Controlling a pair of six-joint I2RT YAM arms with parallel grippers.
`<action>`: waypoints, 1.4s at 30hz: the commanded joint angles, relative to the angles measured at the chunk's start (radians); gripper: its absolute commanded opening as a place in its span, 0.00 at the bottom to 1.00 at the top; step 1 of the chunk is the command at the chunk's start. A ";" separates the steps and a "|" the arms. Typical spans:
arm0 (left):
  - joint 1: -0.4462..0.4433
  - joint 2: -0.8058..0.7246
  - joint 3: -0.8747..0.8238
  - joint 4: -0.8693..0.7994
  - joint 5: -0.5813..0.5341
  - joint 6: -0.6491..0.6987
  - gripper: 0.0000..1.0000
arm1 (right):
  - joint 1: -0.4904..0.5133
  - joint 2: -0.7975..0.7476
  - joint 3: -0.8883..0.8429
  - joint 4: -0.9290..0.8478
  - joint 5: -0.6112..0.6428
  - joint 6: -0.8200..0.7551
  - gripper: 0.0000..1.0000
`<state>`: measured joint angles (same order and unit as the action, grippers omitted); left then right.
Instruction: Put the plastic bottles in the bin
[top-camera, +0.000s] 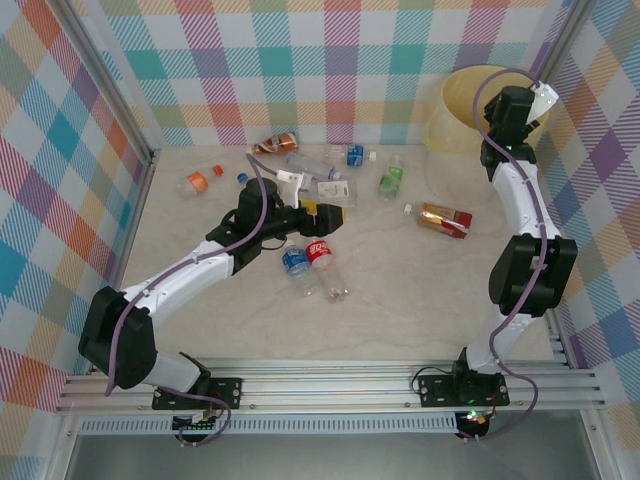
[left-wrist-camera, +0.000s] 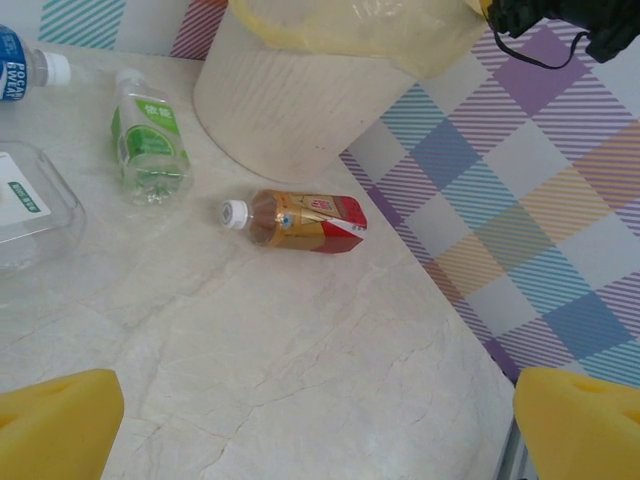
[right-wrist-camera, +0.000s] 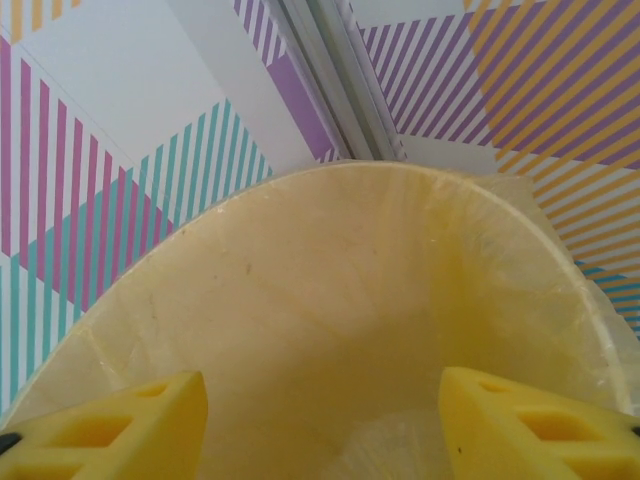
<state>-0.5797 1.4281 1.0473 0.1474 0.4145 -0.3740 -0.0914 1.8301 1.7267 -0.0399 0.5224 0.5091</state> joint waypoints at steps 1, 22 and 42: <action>-0.006 -0.001 -0.004 -0.015 -0.046 -0.001 1.00 | -0.005 -0.008 0.021 -0.039 -0.022 0.006 0.70; 0.015 -0.044 -0.056 -0.202 -0.621 -0.199 1.00 | -0.002 -0.279 -0.216 0.117 -0.724 -0.182 0.98; 0.079 -0.074 -0.133 -0.309 -0.795 -0.399 1.00 | 0.133 -0.490 -0.566 -0.014 -1.144 -0.674 1.00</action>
<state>-0.5133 1.3636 0.9352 -0.1329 -0.3412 -0.7322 0.0170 1.3563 1.1904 0.0120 -0.5518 0.0124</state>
